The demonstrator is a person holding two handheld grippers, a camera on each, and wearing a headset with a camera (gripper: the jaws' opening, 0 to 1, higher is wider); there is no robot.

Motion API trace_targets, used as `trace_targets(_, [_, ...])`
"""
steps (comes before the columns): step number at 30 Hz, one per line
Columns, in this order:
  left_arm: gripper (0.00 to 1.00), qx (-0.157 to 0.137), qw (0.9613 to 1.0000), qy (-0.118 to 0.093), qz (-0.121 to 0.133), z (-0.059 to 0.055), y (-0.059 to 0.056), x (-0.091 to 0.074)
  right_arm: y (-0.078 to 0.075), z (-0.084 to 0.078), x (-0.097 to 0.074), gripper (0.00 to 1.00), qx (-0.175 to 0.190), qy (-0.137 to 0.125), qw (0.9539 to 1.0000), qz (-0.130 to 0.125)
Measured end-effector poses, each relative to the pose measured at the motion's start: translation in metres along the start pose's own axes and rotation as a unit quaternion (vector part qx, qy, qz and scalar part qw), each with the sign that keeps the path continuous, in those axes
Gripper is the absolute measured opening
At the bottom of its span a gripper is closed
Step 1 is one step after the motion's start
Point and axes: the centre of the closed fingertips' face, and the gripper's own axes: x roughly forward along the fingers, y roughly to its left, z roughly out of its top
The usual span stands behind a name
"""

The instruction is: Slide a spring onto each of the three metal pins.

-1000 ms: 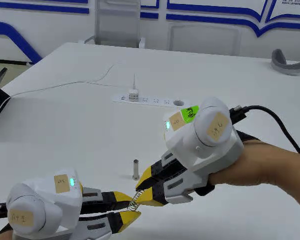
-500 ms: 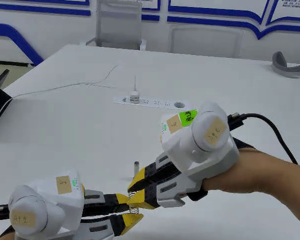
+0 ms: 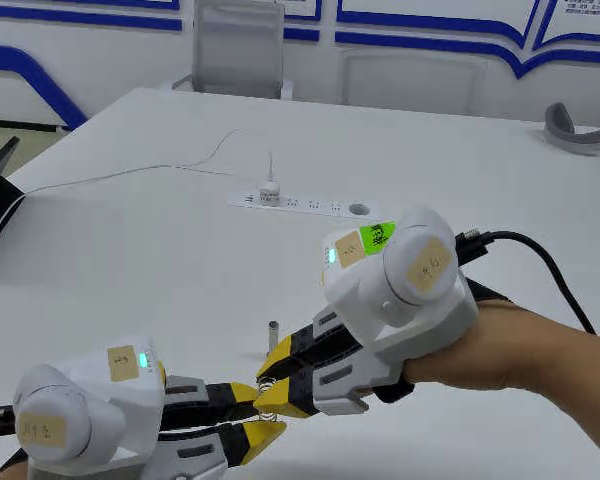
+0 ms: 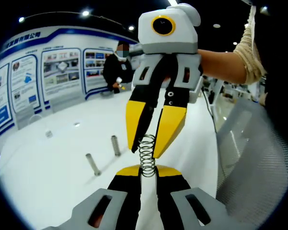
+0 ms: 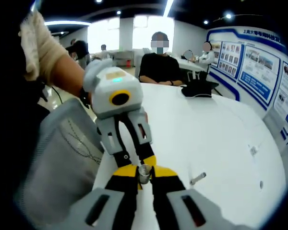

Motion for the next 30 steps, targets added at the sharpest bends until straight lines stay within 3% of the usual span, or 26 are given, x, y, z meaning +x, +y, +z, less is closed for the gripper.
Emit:
trace_targets(14, [0.13,0.004,0.9999,-0.009,0.014,0.002,0.008,0.001,-0.007,-0.002,0.002,0.12,0.003,0.003,1.0000,-0.008])
trace_targets(30, [0.30,-0.016,0.9994,-0.009,0.030,-0.003,0.017,-0.004,-0.018,-0.003,-0.003,0.12,0.012,0.003,0.9996,-0.025])
